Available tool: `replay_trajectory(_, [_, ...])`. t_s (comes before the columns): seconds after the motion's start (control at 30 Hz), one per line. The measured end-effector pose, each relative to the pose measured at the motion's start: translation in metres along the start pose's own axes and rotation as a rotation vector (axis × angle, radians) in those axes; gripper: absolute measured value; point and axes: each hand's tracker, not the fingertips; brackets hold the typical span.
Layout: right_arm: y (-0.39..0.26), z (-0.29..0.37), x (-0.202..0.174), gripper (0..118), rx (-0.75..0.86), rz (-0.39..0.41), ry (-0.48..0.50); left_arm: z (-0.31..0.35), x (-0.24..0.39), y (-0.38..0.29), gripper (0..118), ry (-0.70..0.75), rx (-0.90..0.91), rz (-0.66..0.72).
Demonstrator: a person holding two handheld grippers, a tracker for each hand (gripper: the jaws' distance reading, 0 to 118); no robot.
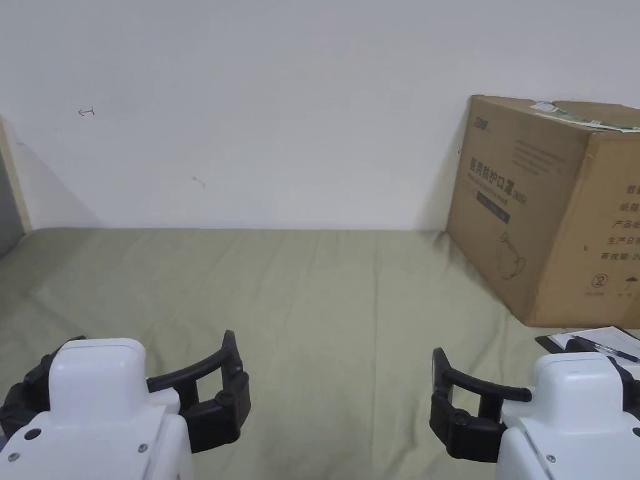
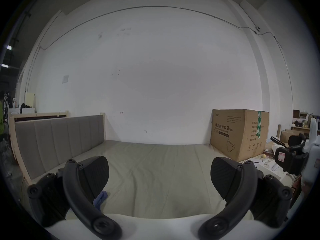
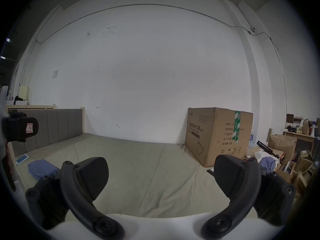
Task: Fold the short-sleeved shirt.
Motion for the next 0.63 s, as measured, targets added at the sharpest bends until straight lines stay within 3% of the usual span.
replay_trajectory(0.1, [0.0,-0.001,-0.002,118,-0.01,-0.006,0.002,-0.004,0.006,0.0,115,0.093,-0.039,-0.028])
replay_trajectory(0.63, [0.0,-0.006,-0.006,118,-0.034,-0.003,0.02,-0.007,0.009,-0.003,115,0.071,-0.07,-0.045])
